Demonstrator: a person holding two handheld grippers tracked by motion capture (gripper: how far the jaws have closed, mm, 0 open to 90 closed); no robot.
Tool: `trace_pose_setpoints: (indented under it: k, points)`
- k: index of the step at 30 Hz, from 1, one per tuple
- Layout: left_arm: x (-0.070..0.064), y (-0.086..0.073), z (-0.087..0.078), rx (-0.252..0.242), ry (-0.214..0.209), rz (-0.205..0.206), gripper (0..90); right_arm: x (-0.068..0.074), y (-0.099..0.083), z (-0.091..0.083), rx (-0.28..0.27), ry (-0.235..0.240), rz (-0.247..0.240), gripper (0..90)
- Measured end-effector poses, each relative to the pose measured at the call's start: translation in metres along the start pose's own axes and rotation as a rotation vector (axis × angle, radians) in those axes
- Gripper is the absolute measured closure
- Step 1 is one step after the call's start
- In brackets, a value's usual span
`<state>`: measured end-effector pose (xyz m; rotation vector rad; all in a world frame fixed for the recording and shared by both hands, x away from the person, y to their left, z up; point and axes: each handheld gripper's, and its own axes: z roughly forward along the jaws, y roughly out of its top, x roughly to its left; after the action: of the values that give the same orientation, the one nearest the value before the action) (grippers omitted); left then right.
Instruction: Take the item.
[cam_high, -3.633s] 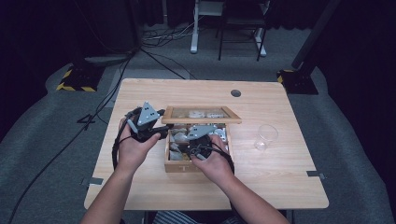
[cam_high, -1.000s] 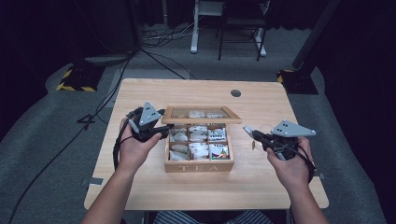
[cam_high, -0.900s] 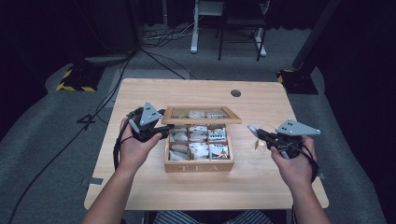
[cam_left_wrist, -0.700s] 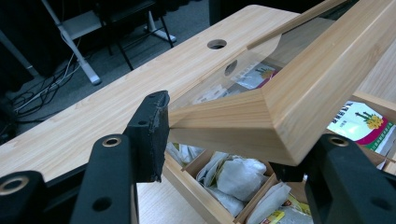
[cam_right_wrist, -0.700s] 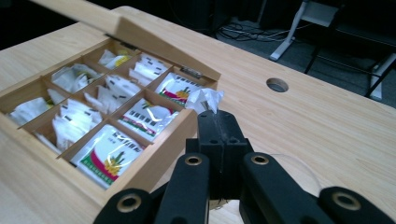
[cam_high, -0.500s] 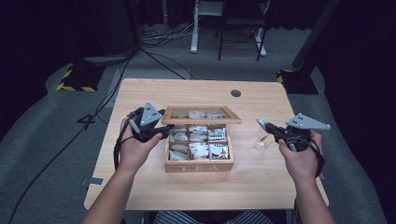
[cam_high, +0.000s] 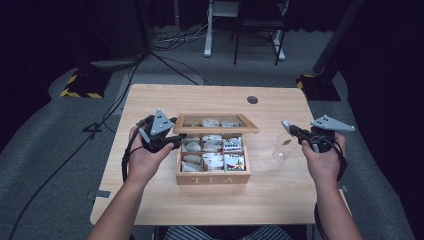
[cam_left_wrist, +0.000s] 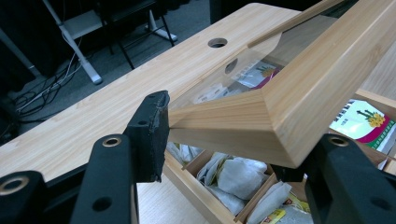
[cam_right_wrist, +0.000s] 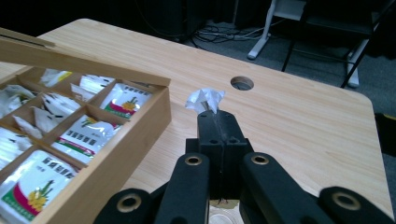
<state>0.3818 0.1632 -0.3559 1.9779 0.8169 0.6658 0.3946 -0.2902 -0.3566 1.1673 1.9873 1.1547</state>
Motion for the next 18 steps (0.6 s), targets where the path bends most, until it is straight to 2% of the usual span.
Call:
trace_pose_setpoints:
  k: [2, 6, 8, 18]
  points:
    - [0.000, 0.000, 0.000, 0.001, -0.002, -0.002, 46.4, -0.004, -0.007, 0.005, -0.002, 0.000, 0.024, 90.0]
    - [0.000, -0.001, 0.000, 0.002, -0.002, 0.002, 46.2, -0.006, -0.014, 0.010, 0.002, -0.003, 0.035, 90.0]
    - [0.000, -0.001, 0.000, 0.002, -0.001, 0.002, 46.1, -0.008, -0.022, 0.015, 0.004, 0.001, 0.059, 90.0]
    - [0.000, -0.001, 0.001, 0.003, 0.001, 0.003, 46.1, -0.014, -0.040, 0.025, 0.014, 0.011, 0.113, 90.0]
